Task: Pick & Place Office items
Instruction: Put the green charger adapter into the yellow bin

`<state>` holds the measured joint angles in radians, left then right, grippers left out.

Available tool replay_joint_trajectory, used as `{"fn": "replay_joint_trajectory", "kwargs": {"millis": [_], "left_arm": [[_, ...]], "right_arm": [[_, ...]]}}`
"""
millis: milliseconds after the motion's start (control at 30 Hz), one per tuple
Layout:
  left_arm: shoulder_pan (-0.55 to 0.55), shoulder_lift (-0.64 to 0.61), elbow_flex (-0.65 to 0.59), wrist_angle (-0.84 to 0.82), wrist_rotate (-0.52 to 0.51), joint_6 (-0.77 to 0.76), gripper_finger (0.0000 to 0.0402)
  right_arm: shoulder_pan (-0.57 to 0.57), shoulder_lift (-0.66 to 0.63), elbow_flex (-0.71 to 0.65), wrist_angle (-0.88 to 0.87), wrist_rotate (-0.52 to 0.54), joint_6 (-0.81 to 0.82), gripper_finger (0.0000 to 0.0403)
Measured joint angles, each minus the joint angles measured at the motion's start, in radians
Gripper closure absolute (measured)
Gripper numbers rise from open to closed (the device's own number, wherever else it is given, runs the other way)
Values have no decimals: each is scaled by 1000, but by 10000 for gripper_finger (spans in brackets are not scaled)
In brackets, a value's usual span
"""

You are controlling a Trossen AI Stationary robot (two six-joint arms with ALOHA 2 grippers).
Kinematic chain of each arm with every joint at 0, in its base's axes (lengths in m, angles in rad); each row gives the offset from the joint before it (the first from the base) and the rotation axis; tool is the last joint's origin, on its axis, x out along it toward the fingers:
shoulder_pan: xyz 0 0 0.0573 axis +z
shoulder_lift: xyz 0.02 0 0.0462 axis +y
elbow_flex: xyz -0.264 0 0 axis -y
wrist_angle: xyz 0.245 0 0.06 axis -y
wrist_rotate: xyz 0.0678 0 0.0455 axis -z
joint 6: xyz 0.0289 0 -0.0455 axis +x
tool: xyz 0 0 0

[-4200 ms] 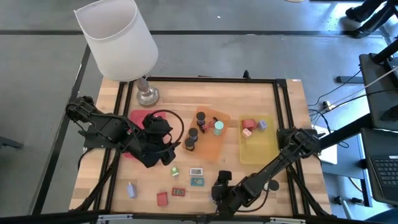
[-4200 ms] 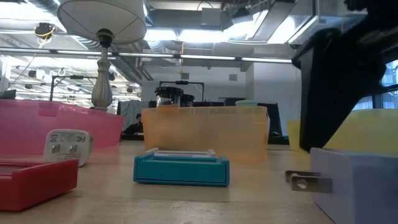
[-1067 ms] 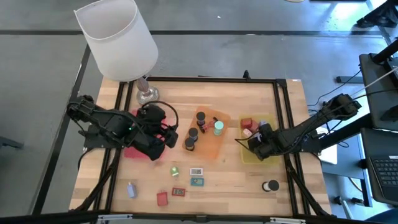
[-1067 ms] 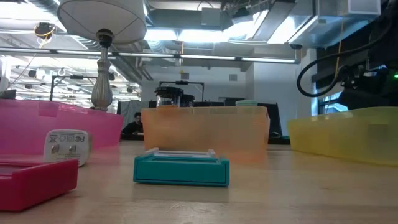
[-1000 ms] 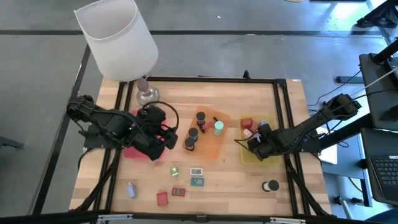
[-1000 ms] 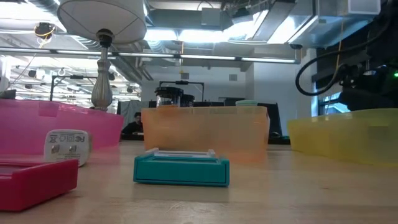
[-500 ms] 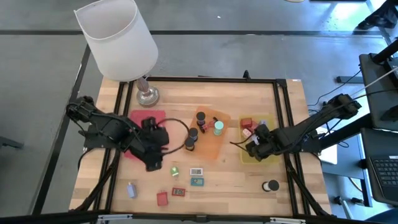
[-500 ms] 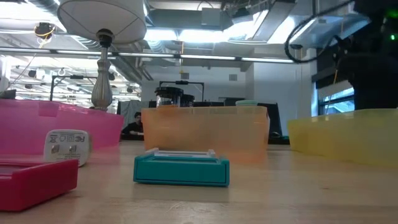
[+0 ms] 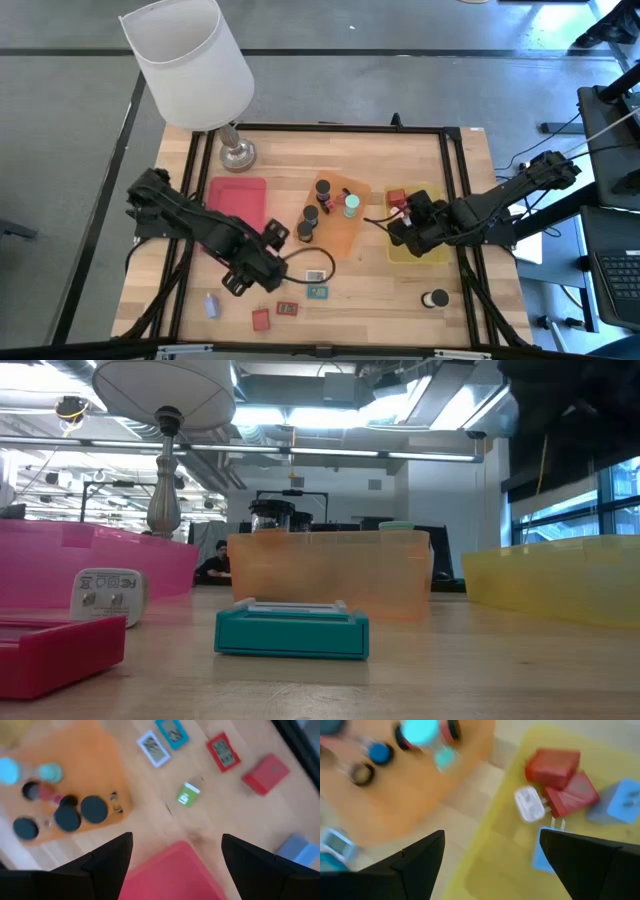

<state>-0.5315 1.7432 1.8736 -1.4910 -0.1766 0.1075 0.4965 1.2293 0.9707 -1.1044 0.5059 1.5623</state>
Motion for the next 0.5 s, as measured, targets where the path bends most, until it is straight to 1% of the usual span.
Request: {"fn": "replay_joint_trajectory", "kwargs": {"millis": [133,233,333,400,500], "left_arm": [[15,49,-1,-1,55,130,100],[50,50,-19,48,68,198,100],[86,51,-46,115,101,210,100],[110,50,-82,152,154,210,100],[132,50,-155,158,219,212,100]], "right_arm": [[0,0,44,1,85,0,72],[-1,0,65,5,109,0,72],[-2,0,76,7,108,0,72],[-2,0,77,14,108,1,72],[-2,0,77,15,107,19,72]]}}
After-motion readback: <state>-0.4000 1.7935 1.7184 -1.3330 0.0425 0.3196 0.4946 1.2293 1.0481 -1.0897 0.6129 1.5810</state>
